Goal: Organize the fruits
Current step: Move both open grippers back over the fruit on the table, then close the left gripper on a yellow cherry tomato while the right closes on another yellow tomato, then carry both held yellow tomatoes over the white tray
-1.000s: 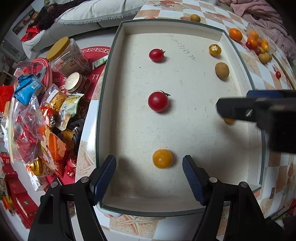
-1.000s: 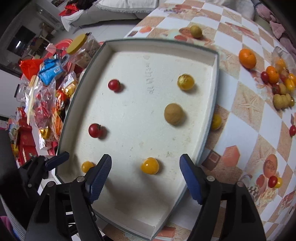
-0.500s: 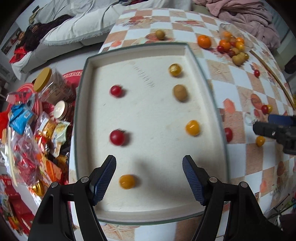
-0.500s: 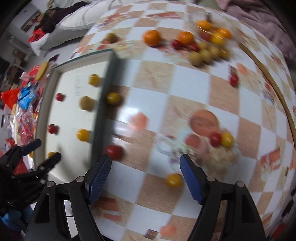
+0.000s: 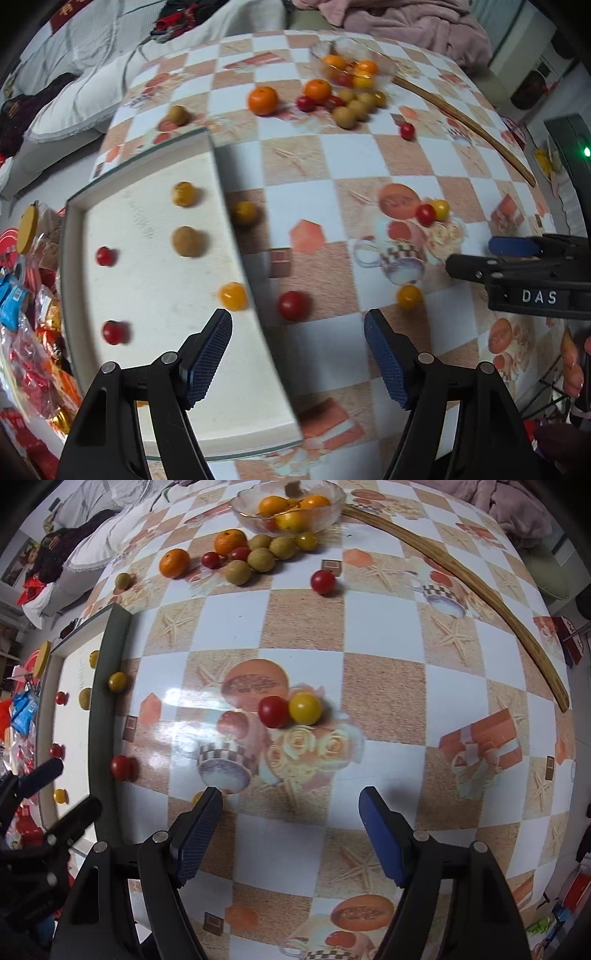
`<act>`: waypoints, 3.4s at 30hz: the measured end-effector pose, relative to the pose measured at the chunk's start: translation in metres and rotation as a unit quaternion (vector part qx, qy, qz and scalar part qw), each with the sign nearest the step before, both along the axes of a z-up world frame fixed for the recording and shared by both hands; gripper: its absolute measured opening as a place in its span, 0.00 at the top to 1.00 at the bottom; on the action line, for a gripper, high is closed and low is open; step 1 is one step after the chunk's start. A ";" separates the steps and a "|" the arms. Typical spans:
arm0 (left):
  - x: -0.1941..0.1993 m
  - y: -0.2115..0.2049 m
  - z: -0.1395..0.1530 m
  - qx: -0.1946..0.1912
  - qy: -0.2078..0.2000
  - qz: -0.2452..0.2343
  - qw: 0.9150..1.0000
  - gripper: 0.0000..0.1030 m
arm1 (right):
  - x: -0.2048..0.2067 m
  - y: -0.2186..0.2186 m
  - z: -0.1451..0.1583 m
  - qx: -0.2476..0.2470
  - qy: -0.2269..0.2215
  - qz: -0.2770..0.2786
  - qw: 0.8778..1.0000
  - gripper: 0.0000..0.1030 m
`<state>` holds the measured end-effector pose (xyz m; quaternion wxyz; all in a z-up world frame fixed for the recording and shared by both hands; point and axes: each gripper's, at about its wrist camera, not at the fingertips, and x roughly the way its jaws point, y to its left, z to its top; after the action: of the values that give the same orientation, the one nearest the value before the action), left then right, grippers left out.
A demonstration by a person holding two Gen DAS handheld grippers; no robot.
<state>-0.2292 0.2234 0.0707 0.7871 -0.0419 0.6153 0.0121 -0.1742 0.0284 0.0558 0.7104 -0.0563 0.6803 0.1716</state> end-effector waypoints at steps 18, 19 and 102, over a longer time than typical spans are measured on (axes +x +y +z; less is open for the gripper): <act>0.022 -0.062 -0.046 -0.026 0.023 -0.023 0.999 0.27 | 0.029 -0.008 -0.023 0.004 -0.014 0.068 0.998 0.41; 0.023 -0.064 -0.048 -0.026 0.024 -0.024 0.999 0.27 | 0.031 -0.005 -0.024 0.005 -0.016 0.075 0.997 0.44; 0.046 -0.063 -0.048 -0.104 0.038 -0.015 0.994 0.78 | 0.040 -0.014 -0.015 0.102 0.011 -0.004 0.995 0.78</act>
<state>-0.1834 0.1604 0.0224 0.7544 -0.1137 0.6436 -0.0618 -0.1340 0.0145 0.0412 0.7057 0.0209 0.6669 0.2382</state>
